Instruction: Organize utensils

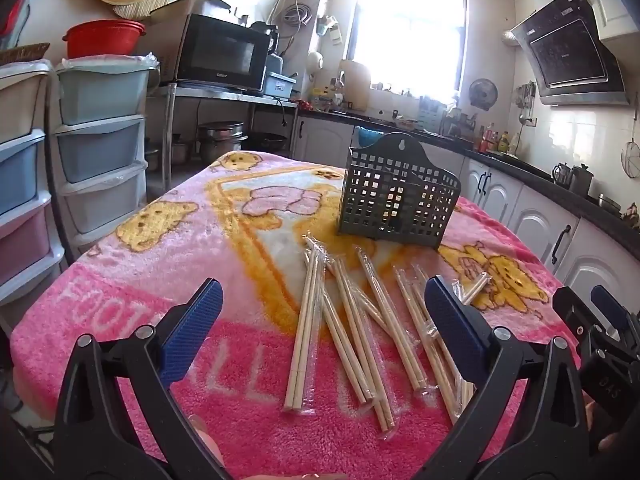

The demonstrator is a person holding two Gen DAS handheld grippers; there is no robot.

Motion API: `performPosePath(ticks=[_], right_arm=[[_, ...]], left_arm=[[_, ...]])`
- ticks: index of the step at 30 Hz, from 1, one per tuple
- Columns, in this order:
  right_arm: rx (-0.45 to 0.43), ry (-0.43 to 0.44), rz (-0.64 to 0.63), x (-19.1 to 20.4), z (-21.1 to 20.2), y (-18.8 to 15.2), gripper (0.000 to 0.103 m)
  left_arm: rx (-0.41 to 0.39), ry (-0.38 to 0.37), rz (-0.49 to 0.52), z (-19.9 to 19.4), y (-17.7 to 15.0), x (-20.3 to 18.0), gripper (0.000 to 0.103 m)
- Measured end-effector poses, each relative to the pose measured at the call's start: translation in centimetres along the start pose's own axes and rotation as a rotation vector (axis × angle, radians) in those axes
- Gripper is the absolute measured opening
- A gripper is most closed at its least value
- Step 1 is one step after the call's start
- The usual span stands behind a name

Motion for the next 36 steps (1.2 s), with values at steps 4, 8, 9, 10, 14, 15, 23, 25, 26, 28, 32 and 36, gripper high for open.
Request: performPosePath(ticks=[4, 8, 9, 10, 14, 15, 23, 25, 26, 28, 32, 36], right_arm=[[-0.001, -0.001, -0.001, 0.0, 0.0, 0.0, 0.097], [0.000, 0.000, 0.001, 0.0, 0.0, 0.0, 0.097], [-0.001, 0.000, 0.001, -0.1, 0.0, 0.0, 0.097], [-0.002, -0.001, 0.001, -0.1, 0.0, 0.0, 0.097], [-0.001, 0.000, 0.001, 0.0, 0.0, -0.1, 0.097], [-0.001, 0.001, 0.001, 0.0, 0.0, -0.1, 0.097], [0.001, 0.001, 0.002, 0.0, 0.1, -0.1, 0.097], [0.001, 0.002, 0.002, 0.0, 0.1, -0.1, 0.097], [0.001, 0.002, 0.002, 0.0, 0.1, -0.1, 0.097], [0.002, 0.004, 0.003, 0.1, 0.1, -0.1, 0.097], [0.002, 0.004, 0.003, 0.1, 0.1, -0.1, 0.097], [0.003, 0.003, 0.002, 0.1, 0.1, -0.2, 0.097]], left_arm=[[-0.002, -0.002, 0.003, 0.0, 0.0, 0.0, 0.094], [-0.003, -0.004, 0.001, 0.0, 0.0, -0.1, 0.093], [-0.004, -0.005, 0.000, 0.0, 0.0, -0.1, 0.094], [-0.004, -0.006, 0.000, 0.0, 0.0, -0.1, 0.094], [-0.001, -0.004, 0.002, -0.1, 0.0, -0.1, 0.094], [-0.001, -0.005, 0.002, -0.1, 0.1, -0.1, 0.094], [0.000, -0.003, -0.002, 0.3, -0.6, -0.2, 0.093], [0.002, -0.003, -0.006, 0.4, -0.7, -0.2, 0.093], [0.003, -0.002, -0.008, 0.5, -0.7, -0.2, 0.093], [0.004, -0.001, -0.009, 0.6, -0.8, -0.2, 0.094], [0.003, -0.001, -0.007, 0.7, -1.0, -0.4, 0.093], [0.000, -0.006, -0.003, 0.2, -0.2, -0.4, 0.093]])
Point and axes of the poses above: each gripper's, at about its wrist camera, not at the fingertips, and z roughly the way its jaws point, x to its left, y to its top, the point moved 8 cm from there along z, roughly the way its jaws point, and after that the axes turned 14 degrees about -x, right-handed, at the moved point
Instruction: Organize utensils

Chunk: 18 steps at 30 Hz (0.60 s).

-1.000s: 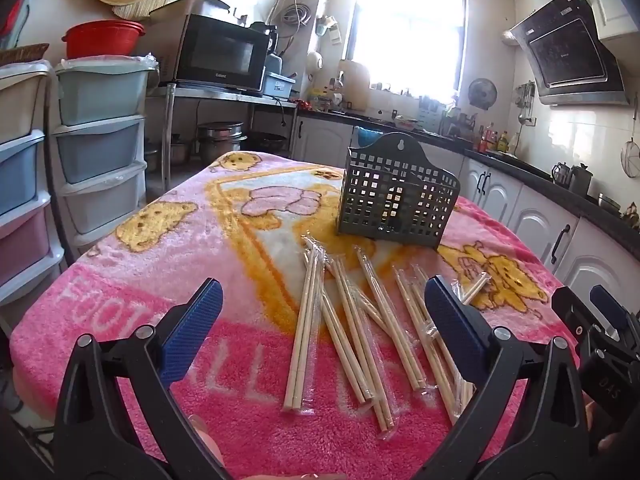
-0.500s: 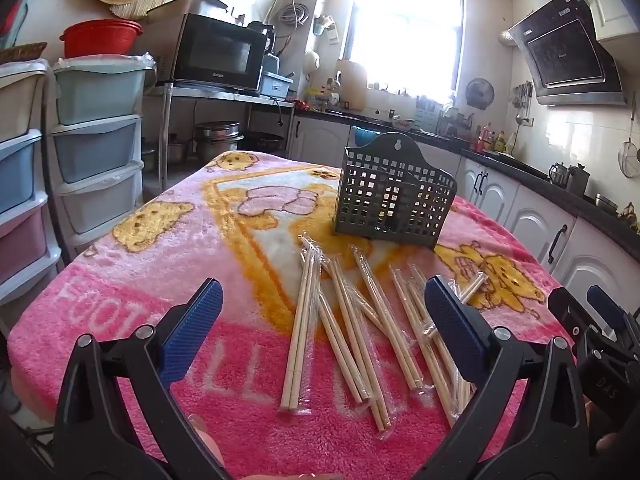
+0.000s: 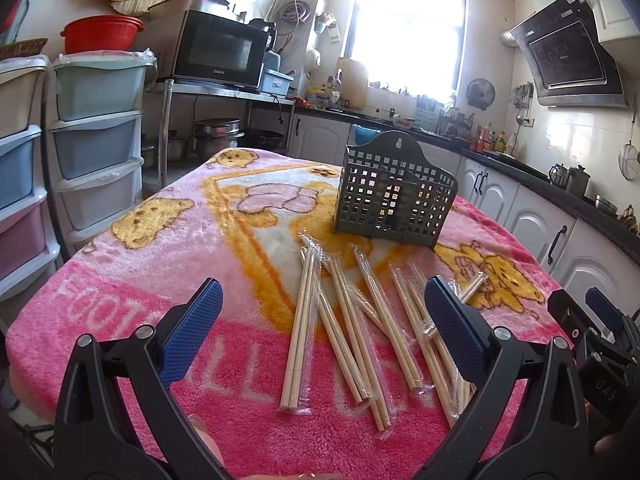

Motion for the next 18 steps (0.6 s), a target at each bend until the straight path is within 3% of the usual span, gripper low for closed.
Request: performPosePath(ticks=[18], right_arm=[[-0.001, 0.000, 0.001, 0.14, -0.12, 0.20, 0.097]], left_arm=[[-0.004, -0.007, 0.000, -0.28, 0.02, -0.53, 0.093]])
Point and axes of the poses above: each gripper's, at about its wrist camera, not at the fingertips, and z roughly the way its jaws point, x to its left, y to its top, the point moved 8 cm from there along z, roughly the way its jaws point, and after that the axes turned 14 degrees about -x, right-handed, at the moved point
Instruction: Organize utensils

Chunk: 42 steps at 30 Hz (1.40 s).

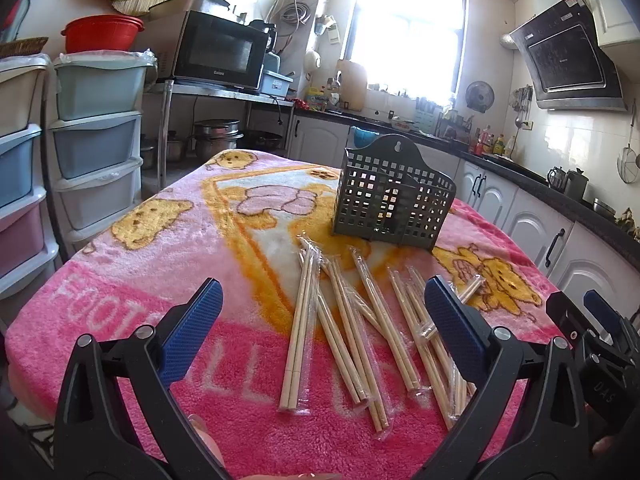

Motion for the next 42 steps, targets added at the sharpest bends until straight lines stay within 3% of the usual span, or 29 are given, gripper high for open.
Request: performPosePath(ticks=[15, 21, 29, 36, 42], right_arm=[[0.039, 0.011, -0.023, 0.4, 0.5, -0.1, 0.097], [0.196, 0.042, -0.060, 0.9, 3.7, -1.4, 0.097], [0.379, 0.049, 0.009, 0.2, 8.0, -2.7, 0.097], [0.458, 0.025, 0.053, -1.0, 11.3, -2.7, 0.097], [0.528, 0.014, 0.113, -2.7, 13.5, -3.3, 0.097]], left_arm=[[0.012, 0.004, -0.020, 0.0, 0.2, 0.1, 0.093], [0.059, 0.045, -0.044, 1.4, 0.8, 2.3, 0.093], [0.122, 0.118, -0.022, 4.3, 2.2, 6.0, 0.093], [0.249, 0.077, -0.026, 8.4, 1.5, 6.6, 0.093], [0.349, -0.004, -0.006, 11.7, 0.3, 5.0, 0.093]])
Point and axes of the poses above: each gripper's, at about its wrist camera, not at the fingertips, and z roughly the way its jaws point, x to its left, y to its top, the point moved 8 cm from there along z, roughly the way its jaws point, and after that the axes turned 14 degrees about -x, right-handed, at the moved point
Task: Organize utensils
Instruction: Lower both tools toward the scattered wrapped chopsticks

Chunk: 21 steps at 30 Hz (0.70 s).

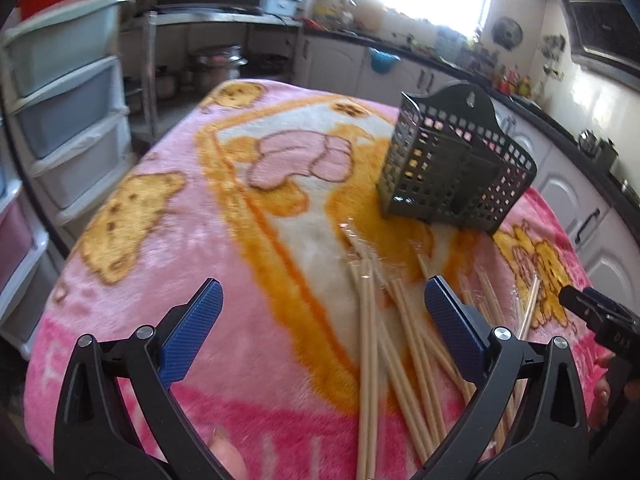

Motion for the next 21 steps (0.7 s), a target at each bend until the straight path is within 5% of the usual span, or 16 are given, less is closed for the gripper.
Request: performPosePath(ticks=[5, 7, 13, 21], right_arm=[[0.056, 0.005, 0.043, -1.2, 1.5, -0.2, 0.088], [0.098, 0.006, 0.062, -1.6, 2.3, -0.6, 0.080], [0.179, 0.036, 0.146, -2.5, 4.3, -1.6, 0.065], [0.235, 0.048, 0.291, -3.9, 6.4, -1.5, 0.047]], left_arm=[[0.067, -0.072, 0.027, 3.1, 0.1, -1.7, 0.090], [0.098, -0.085, 0.044, 4.3, 0.0, -2.1, 0.075], [0.176, -0.137, 0.028, 7.0, -0.5, -2.6, 0.052], [0.263, -0.200, -0.033, 8.9, -1.6, -2.6, 0.040]])
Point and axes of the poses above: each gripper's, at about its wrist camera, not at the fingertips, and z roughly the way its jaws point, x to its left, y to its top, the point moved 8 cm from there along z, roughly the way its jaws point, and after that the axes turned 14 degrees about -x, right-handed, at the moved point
